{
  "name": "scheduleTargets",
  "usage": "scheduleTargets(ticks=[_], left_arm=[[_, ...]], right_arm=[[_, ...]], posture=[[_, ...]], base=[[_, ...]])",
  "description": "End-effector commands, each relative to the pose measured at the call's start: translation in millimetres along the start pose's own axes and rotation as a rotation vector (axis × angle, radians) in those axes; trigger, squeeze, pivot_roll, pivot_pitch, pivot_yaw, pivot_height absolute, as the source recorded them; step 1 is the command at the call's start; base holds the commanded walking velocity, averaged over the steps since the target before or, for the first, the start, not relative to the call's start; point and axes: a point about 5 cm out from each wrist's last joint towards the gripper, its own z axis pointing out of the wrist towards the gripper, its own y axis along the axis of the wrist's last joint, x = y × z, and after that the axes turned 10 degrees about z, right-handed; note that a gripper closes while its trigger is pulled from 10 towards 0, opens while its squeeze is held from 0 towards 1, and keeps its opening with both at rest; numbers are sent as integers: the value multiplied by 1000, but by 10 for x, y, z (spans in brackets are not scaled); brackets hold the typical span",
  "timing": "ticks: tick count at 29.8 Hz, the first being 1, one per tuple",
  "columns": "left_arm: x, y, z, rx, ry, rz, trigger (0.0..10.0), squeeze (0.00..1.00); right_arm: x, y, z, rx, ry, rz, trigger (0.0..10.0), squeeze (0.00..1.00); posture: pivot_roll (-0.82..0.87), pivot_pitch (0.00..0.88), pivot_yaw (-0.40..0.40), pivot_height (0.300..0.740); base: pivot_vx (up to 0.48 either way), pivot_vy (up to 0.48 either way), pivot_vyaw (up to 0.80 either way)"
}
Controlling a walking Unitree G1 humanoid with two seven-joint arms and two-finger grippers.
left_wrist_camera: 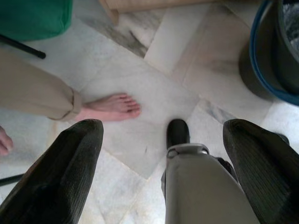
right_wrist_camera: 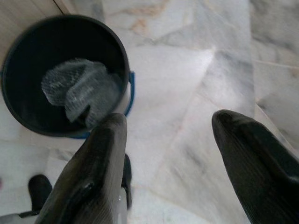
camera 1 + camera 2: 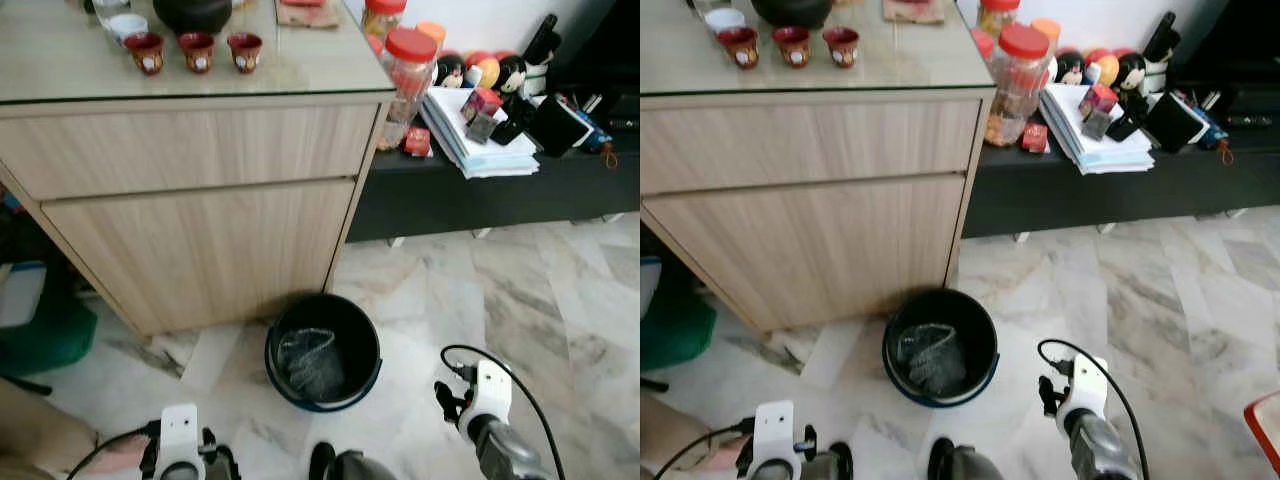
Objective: Picking trash to rubbish bin
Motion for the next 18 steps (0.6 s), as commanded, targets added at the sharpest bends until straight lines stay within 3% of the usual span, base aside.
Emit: scheduleTargets(ticks=[1, 14, 18], left_arm=[[-35, -136, -60, 42, -18, 14, 10000, 0], [-61, -122, -61, 40, -24, 8, 10000, 0], [-70, -84, -52, 21, -24, 14, 10000, 0]], right_arm=[[-108, -96, -42, 35, -38, 12, 10000, 0], [-65, 0, -14, 9, -21, -6, 10000, 0], [-22, 56, 3, -10, 1, -25, 10000, 0]], posture=[[47, 198, -159, 740], [40, 194, -166, 740], [38, 195, -168, 740]], base=[[-360, 0, 0], [-335, 0, 0], [0, 0, 0]])
